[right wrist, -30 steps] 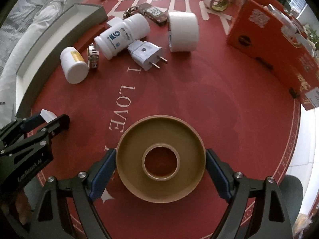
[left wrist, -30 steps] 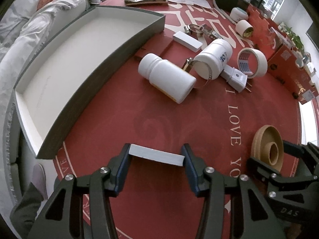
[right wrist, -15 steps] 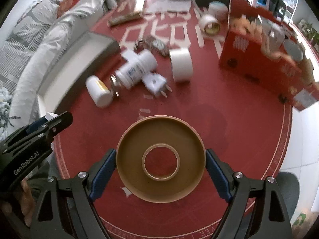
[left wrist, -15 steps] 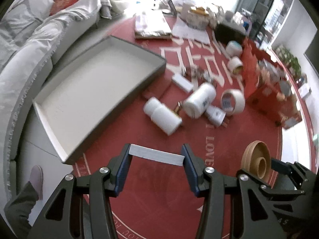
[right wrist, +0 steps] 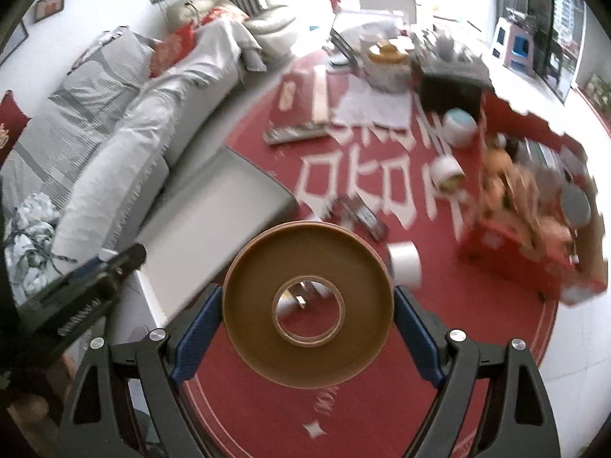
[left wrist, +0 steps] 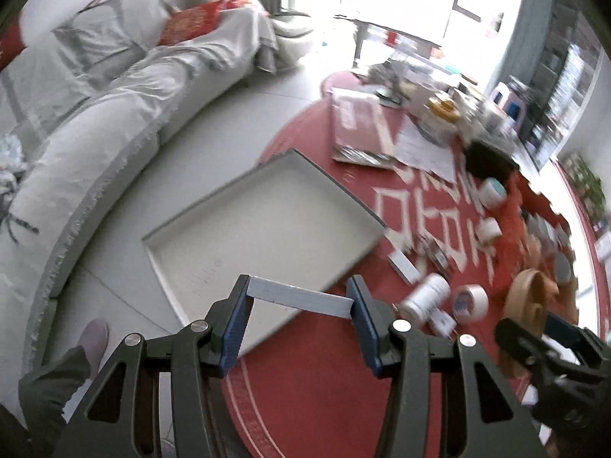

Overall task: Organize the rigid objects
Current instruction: 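Carry the white block and tan ring tray over the open box lid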

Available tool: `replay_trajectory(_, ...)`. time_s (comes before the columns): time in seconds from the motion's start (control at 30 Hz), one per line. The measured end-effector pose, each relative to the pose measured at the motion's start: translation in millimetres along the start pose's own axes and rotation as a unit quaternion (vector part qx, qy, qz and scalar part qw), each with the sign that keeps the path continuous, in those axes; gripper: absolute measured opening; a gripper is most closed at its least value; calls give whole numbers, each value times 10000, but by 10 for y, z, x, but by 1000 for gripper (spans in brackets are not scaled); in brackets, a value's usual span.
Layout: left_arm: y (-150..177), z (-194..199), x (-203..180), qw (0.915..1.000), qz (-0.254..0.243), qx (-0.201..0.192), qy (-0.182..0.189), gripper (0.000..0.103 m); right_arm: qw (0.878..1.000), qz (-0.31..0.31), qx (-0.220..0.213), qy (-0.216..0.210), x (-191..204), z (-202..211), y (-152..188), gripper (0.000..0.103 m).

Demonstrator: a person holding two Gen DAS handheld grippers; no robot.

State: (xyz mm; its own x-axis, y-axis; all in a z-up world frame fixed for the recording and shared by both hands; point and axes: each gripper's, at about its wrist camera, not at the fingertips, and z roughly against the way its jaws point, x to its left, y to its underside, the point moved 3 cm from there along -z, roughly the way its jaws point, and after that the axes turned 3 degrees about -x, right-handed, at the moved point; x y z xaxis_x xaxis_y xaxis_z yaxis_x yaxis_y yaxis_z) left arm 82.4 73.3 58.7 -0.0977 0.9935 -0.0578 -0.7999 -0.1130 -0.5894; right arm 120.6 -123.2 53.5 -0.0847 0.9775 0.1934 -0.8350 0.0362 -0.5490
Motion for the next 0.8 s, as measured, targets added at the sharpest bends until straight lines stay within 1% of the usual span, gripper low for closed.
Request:
replay_trajectory(0.17,-158,-93,274,9993,215,-75,-293,54,9994,255,-182,-129,303,-32,-311,88)
replay_trajectory(0.23,-187,-157,370,9988,289,-59,-387,54,9992,300,-197,-196,419,-95,-424,88)
replay_trajectory(0.33,-213,-286,491,9979,391,2,-514,54,9987,407,-107,-289,611,-267,-573,88)
replay_trajectory(0.53,-238,-590,746,9953,674,251,-649,54,9979,526,119,-366,902,-692,-686,88)
replay_trajectory(0.7,-225,-854,878,9929,760,431,-811,54,9973,553,339,-356,1009,-1039,-689,88)
replay_trajectory(0.8,-198,-1015,906,9915,761,549,-898,54,9966,519,556,-314,1007,-1276,-646,88)
